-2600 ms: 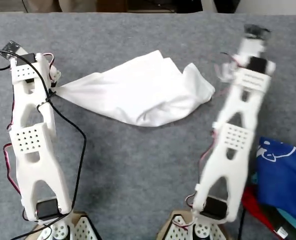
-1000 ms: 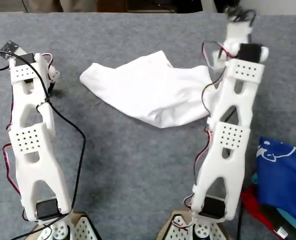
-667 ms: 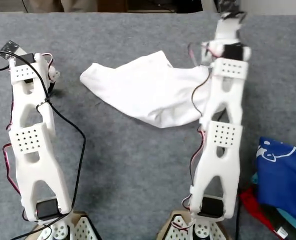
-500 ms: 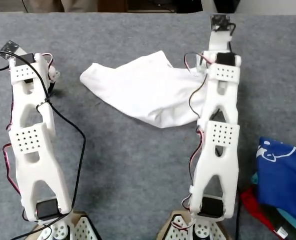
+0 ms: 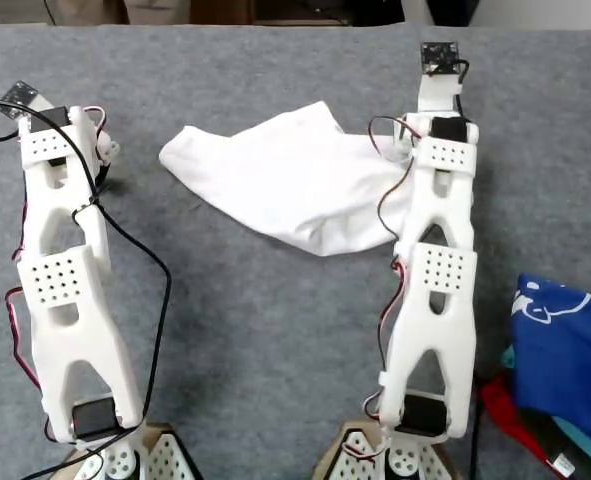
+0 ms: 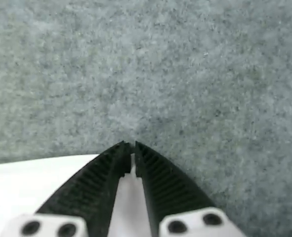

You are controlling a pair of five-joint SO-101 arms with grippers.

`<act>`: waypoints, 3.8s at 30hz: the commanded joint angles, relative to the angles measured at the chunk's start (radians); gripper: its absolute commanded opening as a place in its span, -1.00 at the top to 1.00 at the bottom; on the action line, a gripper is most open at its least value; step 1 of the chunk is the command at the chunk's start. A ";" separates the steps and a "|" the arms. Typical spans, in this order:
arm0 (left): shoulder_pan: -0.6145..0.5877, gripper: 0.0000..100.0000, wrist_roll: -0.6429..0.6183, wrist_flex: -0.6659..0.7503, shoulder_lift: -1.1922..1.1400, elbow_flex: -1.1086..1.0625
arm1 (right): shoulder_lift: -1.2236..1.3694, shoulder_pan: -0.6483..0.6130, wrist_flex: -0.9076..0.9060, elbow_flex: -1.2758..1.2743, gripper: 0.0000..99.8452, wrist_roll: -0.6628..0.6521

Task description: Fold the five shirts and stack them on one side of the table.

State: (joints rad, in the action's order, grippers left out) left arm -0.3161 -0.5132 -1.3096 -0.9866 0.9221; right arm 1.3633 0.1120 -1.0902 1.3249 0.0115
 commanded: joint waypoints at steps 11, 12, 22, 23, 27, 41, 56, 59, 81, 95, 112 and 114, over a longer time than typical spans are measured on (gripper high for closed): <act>0.018 0.96 0.020 0.008 0.005 0.049 | -0.013 -0.010 -0.109 0.335 0.99 0.103; 0.018 0.96 0.020 0.008 0.005 0.049 | -0.019 -0.012 -0.127 0.351 0.99 0.114; 0.044 0.96 0.021 0.014 0.005 0.051 | -0.154 0.005 -0.261 0.334 0.99 0.120; 0.063 0.95 0.021 0.014 0.008 0.051 | -0.150 0.005 -0.267 0.335 0.99 0.120; 0.155 0.89 0.015 0.023 0.013 0.104 | -0.093 -0.002 -0.264 0.341 0.99 0.120; 0.304 0.71 -0.132 0.433 -0.125 0.143 | -0.067 -0.005 -0.252 0.340 0.99 0.114; 0.269 0.87 -0.035 0.367 -0.265 0.310 | -0.065 0.001 -0.253 0.335 0.99 0.114; 0.265 0.90 -0.035 0.348 -0.265 0.311 | -0.065 0.001 -0.253 0.334 0.99 0.114; 0.238 0.96 0.032 -0.135 -0.255 0.749 | -0.039 -0.016 -0.258 0.341 0.99 0.120; 0.146 0.96 -0.014 -0.238 0.008 0.753 | -0.446 -0.044 -0.387 0.343 0.99 0.121; 0.183 0.92 -0.005 -0.315 0.045 0.638 | -0.789 -0.127 -0.635 0.338 0.99 0.114; 0.221 0.82 -0.005 -0.310 -0.033 0.628 | -0.711 -0.116 -0.671 0.340 0.99 0.118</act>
State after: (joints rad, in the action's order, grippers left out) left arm -0.1427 -0.5178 -1.6425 -0.9636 1.5558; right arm 0.5900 -0.0245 -1.7177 1.6349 0.1235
